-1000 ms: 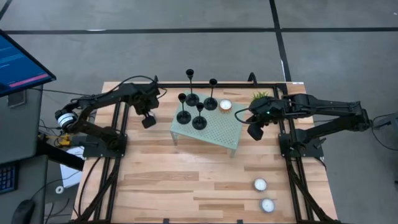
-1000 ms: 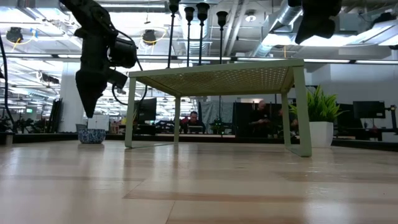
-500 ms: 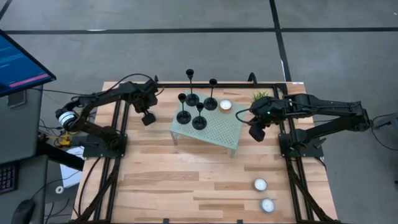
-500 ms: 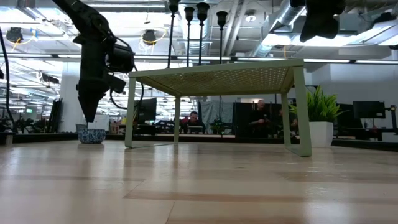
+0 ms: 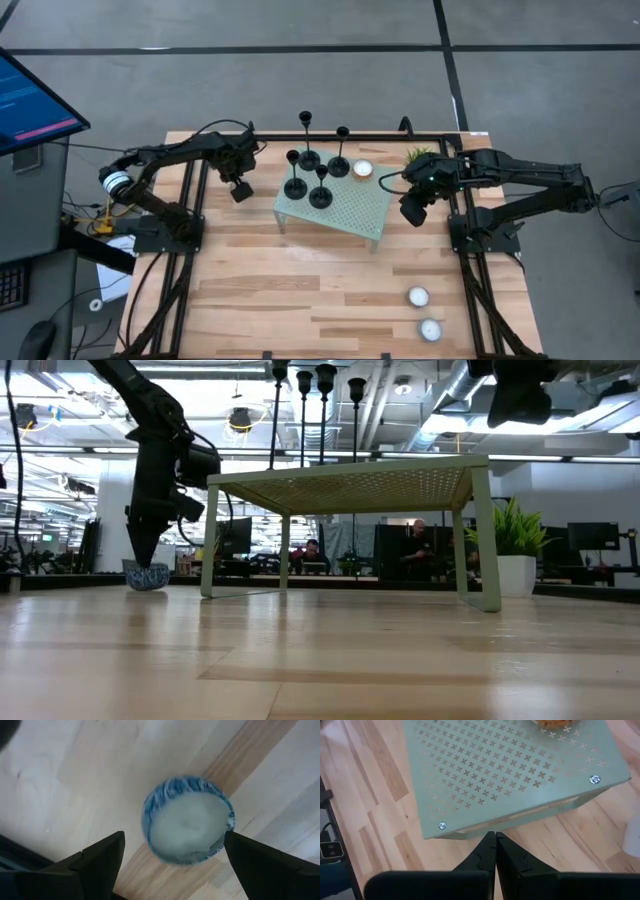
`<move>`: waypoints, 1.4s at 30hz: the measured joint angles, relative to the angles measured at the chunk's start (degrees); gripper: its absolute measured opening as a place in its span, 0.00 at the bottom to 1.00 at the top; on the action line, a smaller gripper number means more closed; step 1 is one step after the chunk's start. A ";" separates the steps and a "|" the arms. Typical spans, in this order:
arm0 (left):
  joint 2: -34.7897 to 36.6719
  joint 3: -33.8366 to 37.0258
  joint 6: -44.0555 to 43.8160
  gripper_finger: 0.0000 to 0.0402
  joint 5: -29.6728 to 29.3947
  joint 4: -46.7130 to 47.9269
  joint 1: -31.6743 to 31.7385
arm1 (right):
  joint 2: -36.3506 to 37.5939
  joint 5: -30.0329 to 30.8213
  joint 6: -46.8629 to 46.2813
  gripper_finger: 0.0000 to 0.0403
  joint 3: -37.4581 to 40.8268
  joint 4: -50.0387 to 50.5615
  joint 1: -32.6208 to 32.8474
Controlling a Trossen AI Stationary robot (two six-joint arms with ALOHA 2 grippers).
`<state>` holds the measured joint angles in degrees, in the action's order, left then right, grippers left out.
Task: Pick & Place candle stick holders
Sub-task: Put the blue scented candle on the shelf
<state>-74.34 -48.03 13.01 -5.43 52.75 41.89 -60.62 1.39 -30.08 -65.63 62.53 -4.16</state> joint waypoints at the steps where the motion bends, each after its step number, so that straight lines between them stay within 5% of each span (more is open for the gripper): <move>1: -0.69 0.00 0.00 0.85 -0.02 -0.50 -0.04 | 0.00 -0.16 -0.01 0.00 0.00 0.05 -0.51; 9: -2.11 0.00 0.12 0.85 1.82 -1.81 -0.02 | 0.00 -1.60 0.02 0.00 0.00 0.06 -3.55; 20: 7.66 -3.15 0.80 0.85 3.49 -1.63 -0.02 | 0.00 -1.60 0.47 0.00 -0.02 0.06 -4.38; 42: 0.06 -1.84 0.89 0.85 3.05 -2.30 -0.85 | 0.00 -3.09 0.61 0.00 -0.02 0.07 -4.37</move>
<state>-74.28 -49.87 13.90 -2.38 50.45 41.04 -60.62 -1.70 -29.47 -65.65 62.60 -8.52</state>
